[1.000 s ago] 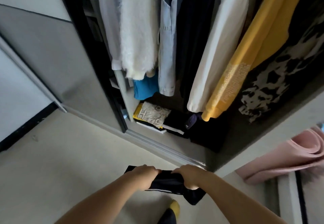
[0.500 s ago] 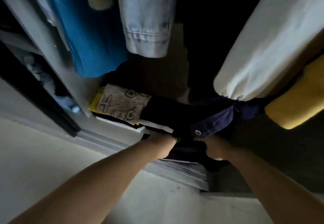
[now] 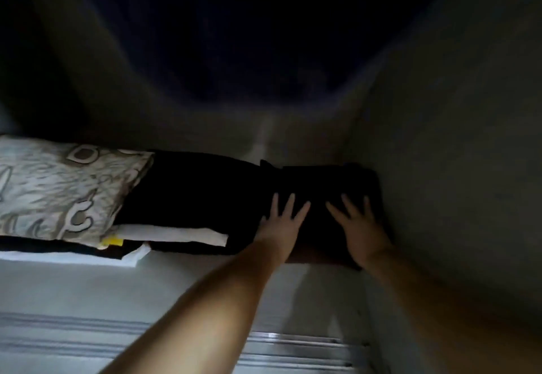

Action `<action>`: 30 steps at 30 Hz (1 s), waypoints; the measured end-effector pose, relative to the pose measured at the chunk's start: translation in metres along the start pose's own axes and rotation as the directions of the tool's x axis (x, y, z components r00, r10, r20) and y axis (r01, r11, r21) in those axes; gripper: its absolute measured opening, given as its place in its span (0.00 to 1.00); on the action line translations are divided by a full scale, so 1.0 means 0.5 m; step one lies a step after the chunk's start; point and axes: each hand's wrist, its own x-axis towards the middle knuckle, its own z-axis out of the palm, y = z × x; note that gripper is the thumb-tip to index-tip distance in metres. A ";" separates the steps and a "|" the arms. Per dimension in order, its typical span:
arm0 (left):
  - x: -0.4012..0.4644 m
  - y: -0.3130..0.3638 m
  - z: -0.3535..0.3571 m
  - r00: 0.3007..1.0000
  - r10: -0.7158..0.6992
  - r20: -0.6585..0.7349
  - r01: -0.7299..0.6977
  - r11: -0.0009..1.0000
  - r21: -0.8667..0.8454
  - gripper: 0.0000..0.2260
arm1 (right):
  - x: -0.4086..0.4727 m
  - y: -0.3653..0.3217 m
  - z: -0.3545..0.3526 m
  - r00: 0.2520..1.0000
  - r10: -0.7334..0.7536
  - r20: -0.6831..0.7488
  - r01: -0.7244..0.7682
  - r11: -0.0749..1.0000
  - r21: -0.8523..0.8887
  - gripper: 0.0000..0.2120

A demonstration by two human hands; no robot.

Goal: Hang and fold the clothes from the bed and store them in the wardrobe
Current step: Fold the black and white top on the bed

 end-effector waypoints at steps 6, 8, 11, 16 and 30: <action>0.021 -0.030 0.041 0.983 -0.002 0.184 -0.020 0.993 0.118 0.48 | 0.022 0.011 0.050 0.986 -0.009 0.169 0.007 1.000 0.009 0.40; 0.016 -0.034 0.012 0.973 0.026 0.231 -0.051 0.993 0.105 0.45 | 0.016 0.008 0.016 0.978 0.014 0.207 -0.013 1.000 -0.003 0.39; -0.055 -0.024 -0.038 0.975 0.090 0.203 -0.088 0.996 -0.020 0.30 | -0.029 -0.003 -0.055 0.970 -0.009 0.245 0.012 1.000 -0.011 0.39; -0.218 0.051 -0.161 0.938 -0.008 0.347 -0.047 0.988 0.150 0.38 | -0.176 -0.041 -0.155 0.937 -0.122 0.327 0.108 0.992 0.060 0.37; -0.549 0.217 -0.635 0.795 -0.024 0.606 -0.075 0.987 0.139 0.30 | -0.543 -0.074 -0.583 0.876 -0.124 0.465 0.057 0.986 0.156 0.35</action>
